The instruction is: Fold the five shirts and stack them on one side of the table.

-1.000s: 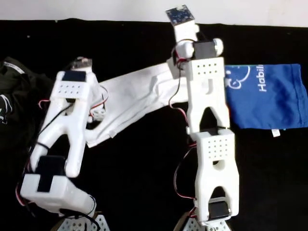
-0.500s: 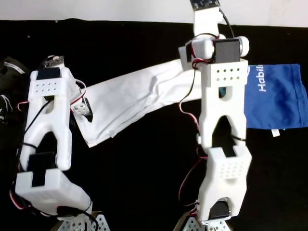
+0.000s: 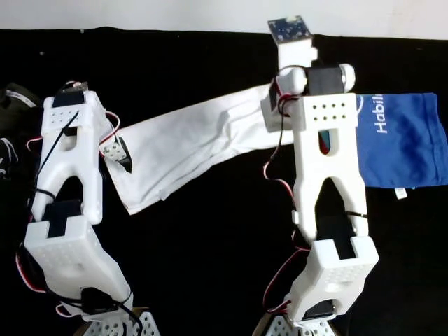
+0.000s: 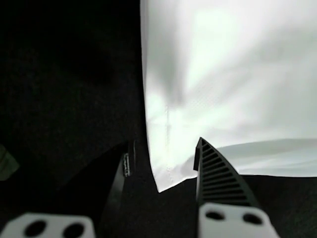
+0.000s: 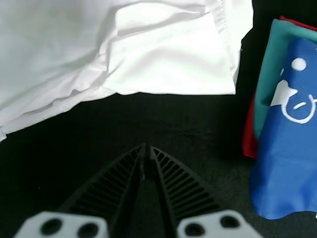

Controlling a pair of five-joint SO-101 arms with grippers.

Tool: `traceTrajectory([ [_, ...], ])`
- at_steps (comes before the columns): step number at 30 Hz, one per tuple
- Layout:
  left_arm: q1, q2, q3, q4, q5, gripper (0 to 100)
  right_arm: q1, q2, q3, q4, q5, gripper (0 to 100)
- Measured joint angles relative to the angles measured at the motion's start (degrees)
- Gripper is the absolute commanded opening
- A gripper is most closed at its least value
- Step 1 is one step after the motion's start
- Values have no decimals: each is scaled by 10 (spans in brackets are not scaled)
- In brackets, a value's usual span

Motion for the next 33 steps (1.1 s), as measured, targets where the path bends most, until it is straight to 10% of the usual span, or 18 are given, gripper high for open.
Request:
traceTrajectory([
  [33,-39,22,-1,-63,35,204,-28,0,11,-4,30,7],
])
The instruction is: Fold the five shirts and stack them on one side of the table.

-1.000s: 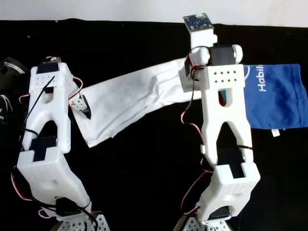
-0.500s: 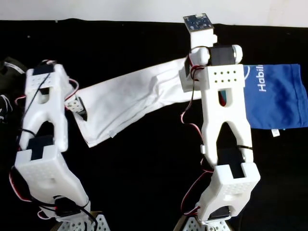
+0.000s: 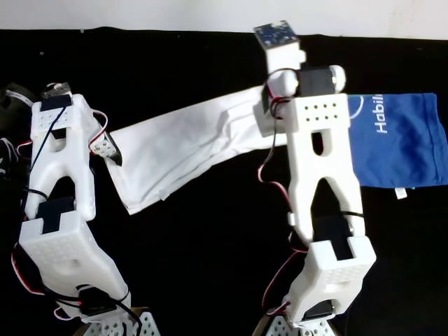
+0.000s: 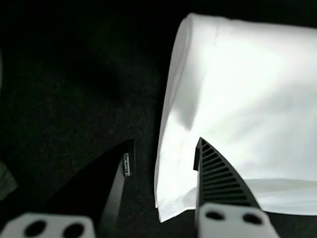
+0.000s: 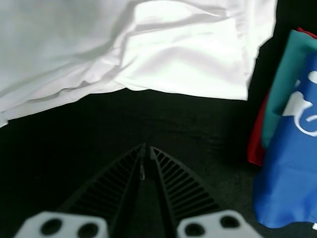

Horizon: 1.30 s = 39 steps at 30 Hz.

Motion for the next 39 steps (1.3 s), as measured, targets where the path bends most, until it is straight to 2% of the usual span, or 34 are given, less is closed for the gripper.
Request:
traceTrajectory([
  [8,14,116,-70,-13,17,204,-29,0,0,0,0,7],
  [18,52,219,-233,115,40,198,-30,-17,0,0,0,7],
  [20,56,233,-254,135,40,158,-30,-47,0,0,0,7],
  [23,58,252,-280,156,42,0,-31,-103,0,0,0,7],
  [28,63,271,-302,179,40,9,-31,-157,0,20,1,7],
  [33,18,273,-311,205,-9,9,-30,-215,16,40,41,7],
  [39,-99,278,-390,267,-81,9,-32,-303,149,40,49,7],
])
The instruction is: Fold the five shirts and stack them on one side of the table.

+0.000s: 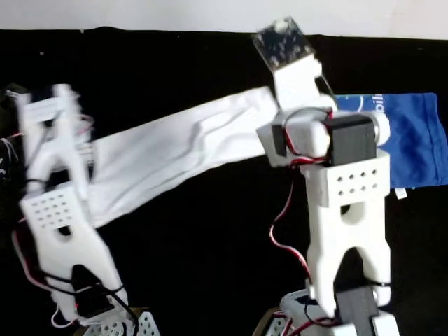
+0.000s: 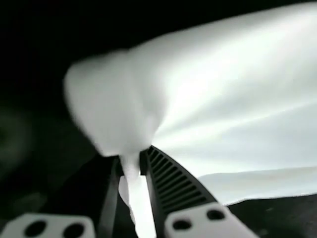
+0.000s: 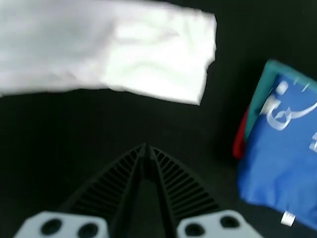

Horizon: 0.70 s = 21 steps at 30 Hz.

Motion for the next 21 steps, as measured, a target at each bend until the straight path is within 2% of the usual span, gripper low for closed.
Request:
traceTrajectory([
  [4,-51,-1,-17,11,-34,9,0,-64,121,-54,0,7],
  [10,-33,-77,33,12,-44,9,1,-142,369,-197,0,7],
  [13,14,-155,68,13,-44,9,3,-173,503,-282,1,7],
  [17,105,-245,74,13,-26,8,40,-205,661,-398,1,7],
  [21,207,-272,73,13,-8,8,81,-228,787,-497,1,7],
])
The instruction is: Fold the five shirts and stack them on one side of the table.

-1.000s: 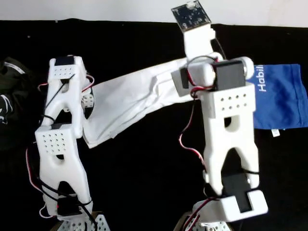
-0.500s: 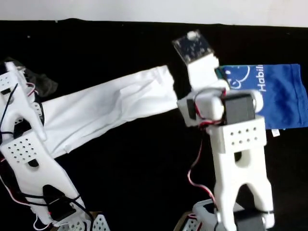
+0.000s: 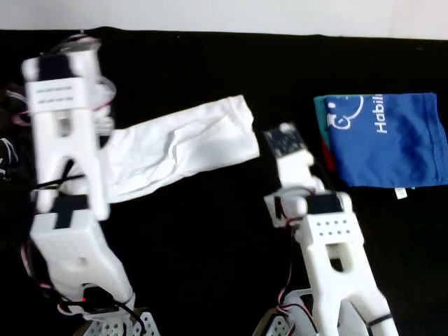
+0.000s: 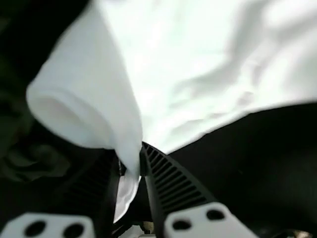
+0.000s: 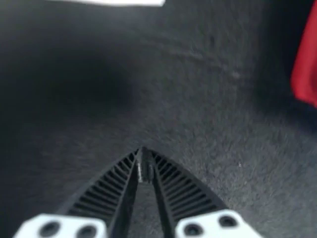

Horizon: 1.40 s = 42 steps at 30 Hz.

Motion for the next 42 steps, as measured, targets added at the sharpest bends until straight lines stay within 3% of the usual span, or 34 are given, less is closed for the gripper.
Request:
traceTrajectory([
  [6,133,0,-6,-49,12,8,10,-20,135,-111,0,7],
  [11,191,38,-15,-120,23,8,12,-23,206,-195,0,7],
  [15,210,94,-70,-143,47,8,12,-33,254,-251,0,7],
  [28,265,341,-389,-160,69,14,12,-33,259,-260,-14,7],
  [33,267,407,-482,-160,71,155,13,-33,259,-260,-34,7],
  [40,268,413,-553,-168,174,168,13,-33,259,-260,-36,7],
  [42,258,414,-573,-164,179,126,13,-33,259,-260,-36,7],
])
